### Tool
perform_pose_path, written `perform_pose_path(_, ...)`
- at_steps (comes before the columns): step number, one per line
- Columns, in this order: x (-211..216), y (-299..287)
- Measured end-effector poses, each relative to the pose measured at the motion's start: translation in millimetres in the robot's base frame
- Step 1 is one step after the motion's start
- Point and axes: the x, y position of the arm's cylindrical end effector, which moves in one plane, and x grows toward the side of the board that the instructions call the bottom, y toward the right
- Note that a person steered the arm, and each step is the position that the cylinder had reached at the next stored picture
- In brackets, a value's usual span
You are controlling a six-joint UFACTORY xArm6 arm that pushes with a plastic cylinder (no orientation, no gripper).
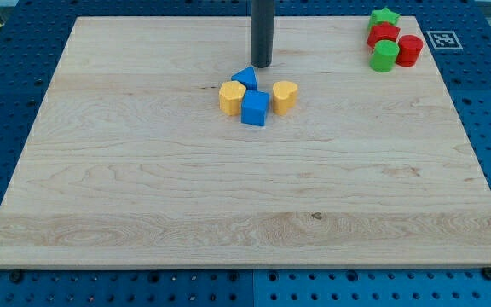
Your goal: Point your arm at green star
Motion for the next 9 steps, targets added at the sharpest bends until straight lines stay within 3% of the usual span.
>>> perform_pose_path(2, 0.0, 19.9)
perform_pose_path(4, 30.3, 169.5)
perform_pose_path(5, 77.1, 225.8)
perform_pose_path(6, 61.4, 293.6)
perform_pose_path(7, 40.3, 325.4)
perform_pose_path(8, -8.5, 320.3)
perform_pose_path(9, -75.5, 276.2)
